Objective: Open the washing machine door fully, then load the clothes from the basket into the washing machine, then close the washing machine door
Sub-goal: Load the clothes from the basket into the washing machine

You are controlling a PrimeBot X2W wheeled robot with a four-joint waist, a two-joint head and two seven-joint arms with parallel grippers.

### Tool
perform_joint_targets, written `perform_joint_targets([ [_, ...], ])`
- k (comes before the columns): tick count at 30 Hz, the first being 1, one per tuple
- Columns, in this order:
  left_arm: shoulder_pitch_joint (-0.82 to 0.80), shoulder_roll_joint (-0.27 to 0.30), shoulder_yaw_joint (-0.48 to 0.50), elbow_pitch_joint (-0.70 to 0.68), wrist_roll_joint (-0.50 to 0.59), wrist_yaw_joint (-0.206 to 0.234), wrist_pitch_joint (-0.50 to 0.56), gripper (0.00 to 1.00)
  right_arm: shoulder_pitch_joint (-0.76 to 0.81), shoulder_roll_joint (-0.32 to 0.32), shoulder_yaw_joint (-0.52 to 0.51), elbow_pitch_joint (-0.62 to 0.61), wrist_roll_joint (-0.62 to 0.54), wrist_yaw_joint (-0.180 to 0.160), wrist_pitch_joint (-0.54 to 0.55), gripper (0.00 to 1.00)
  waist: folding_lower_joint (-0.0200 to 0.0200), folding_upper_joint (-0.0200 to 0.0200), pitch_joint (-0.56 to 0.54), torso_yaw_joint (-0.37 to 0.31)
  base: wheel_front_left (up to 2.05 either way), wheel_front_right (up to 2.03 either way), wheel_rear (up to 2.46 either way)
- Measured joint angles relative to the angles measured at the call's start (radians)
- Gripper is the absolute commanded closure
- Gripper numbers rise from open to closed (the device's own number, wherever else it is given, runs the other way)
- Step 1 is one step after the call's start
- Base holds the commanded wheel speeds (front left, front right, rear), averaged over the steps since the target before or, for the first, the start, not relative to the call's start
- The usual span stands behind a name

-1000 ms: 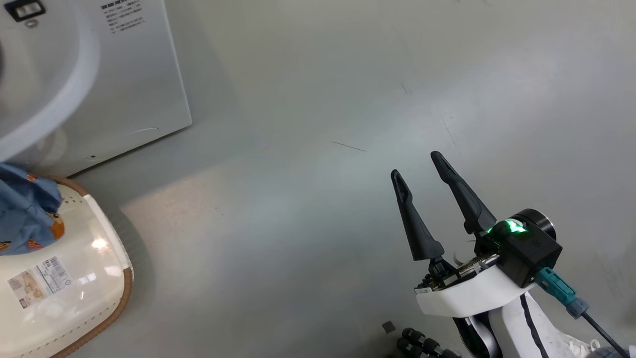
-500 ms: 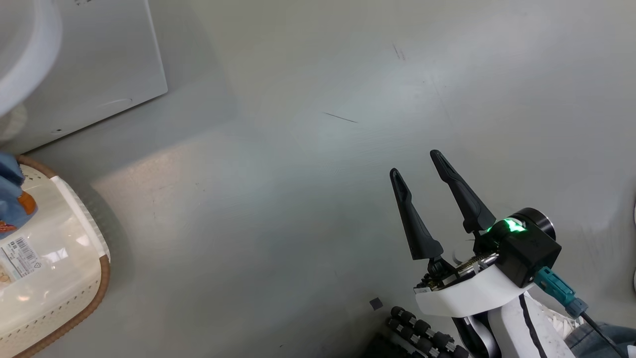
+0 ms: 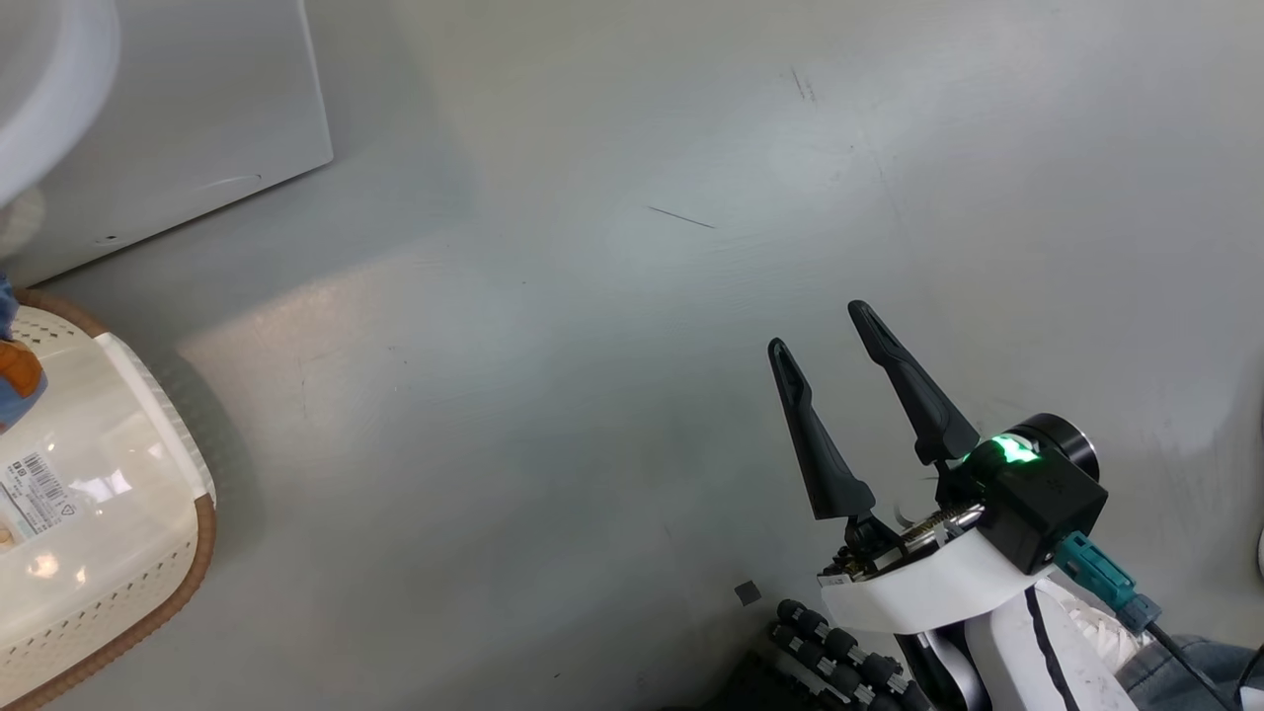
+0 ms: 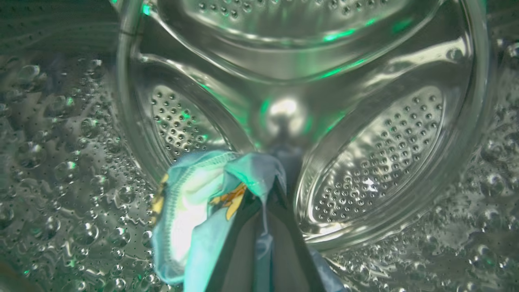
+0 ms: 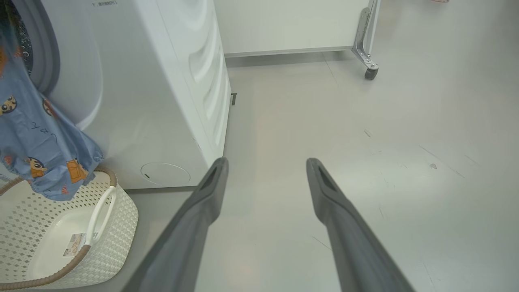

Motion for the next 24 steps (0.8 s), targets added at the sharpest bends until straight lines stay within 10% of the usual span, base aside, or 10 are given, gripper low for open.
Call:
perform_joint_targets([
  [11, 0.019, 0.000, -0.109, 0.174, 0.081, -0.009, 0.057, 1.00, 0.000, 0.000, 0.005, 0.011, 0.000, 0.000, 0.000, 0.00, -0.0001, 0.0000, -0.017, 0.012, 0.00, 0.00, 0.00],
  [15, 0.017, -0.002, -0.132, 0.218, 0.106, -0.009, 0.063, 0.51, 0.000, 0.000, 0.005, 0.018, 0.000, 0.000, 0.000, 0.00, 0.0000, 0.0000, -0.026, 0.016, 0.00, 0.00, 0.00],
  [16, 0.017, -0.007, -0.136, 0.231, 0.109, -0.007, 0.063, 0.11, 0.000, 0.000, 0.003, 0.021, 0.000, 0.000, 0.000, 0.00, 0.0000, 0.0000, -0.029, 0.017, 0.00, 0.00, 0.00],
  [17, 0.017, -0.013, -0.139, 0.242, 0.111, -0.007, 0.065, 0.00, 0.000, 0.000, 0.002, 0.022, -0.001, 0.000, 0.000, 0.00, -0.0001, 0.0000, -0.033, 0.018, 0.00, 0.00, 0.00],
  [24, 0.009, -0.033, -0.156, 0.295, 0.128, 0.017, 0.065, 0.00, 0.000, 0.000, 0.001, 0.027, -0.002, 0.000, 0.000, 0.00, -0.0001, 0.0000, -0.055, 0.033, 0.00, 0.00, 0.00],
])
